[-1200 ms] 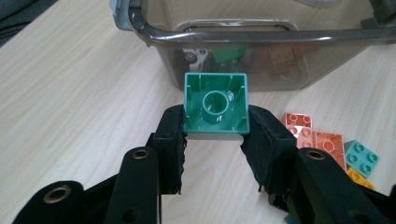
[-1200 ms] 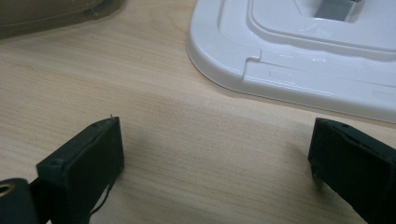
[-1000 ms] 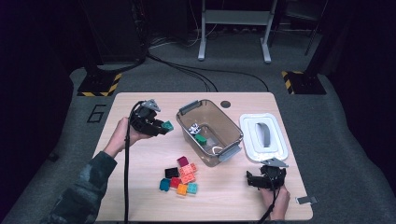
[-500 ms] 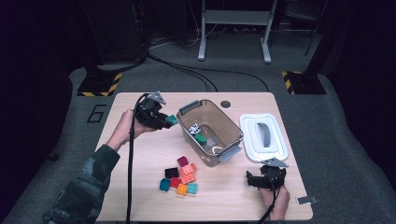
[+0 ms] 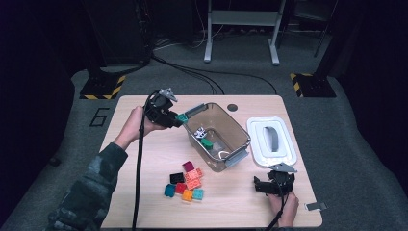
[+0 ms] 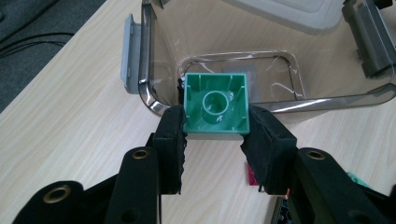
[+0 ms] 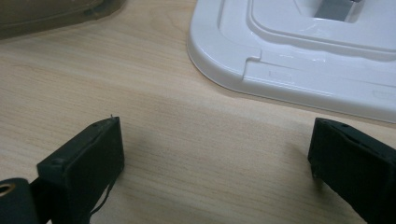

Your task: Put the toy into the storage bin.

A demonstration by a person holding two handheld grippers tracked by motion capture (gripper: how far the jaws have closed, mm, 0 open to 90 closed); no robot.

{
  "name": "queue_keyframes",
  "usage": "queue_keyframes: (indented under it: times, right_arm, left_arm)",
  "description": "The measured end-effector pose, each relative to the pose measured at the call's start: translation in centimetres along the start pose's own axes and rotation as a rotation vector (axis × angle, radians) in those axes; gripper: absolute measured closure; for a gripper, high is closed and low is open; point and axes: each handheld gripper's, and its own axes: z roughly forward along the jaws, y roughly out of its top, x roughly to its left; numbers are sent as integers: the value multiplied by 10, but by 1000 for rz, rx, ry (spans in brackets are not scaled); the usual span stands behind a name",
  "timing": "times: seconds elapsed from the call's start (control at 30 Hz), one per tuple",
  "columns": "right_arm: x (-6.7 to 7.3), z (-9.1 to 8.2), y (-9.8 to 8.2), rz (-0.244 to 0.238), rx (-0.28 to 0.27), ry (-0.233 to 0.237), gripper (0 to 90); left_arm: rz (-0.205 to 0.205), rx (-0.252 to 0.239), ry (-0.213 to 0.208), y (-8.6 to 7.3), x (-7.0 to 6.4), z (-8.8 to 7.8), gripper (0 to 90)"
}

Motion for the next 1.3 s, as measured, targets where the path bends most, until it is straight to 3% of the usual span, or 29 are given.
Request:
queue_keyframes:
  times: [0.33, 0.67, 1.3]
  right_arm:
    - [0, 0, 0, 0, 0, 0, 26]
    - [0, 0, 0, 0, -1, 1, 27]
    - [0, 0, 0, 0, -1, 1, 27]
  left_arm:
    - [24, 26, -1, 21, -2, 8, 592]
    - [10, 59, -15, 30, -3, 23, 592]
    - [8, 194, -27, 42, -5, 51, 592]
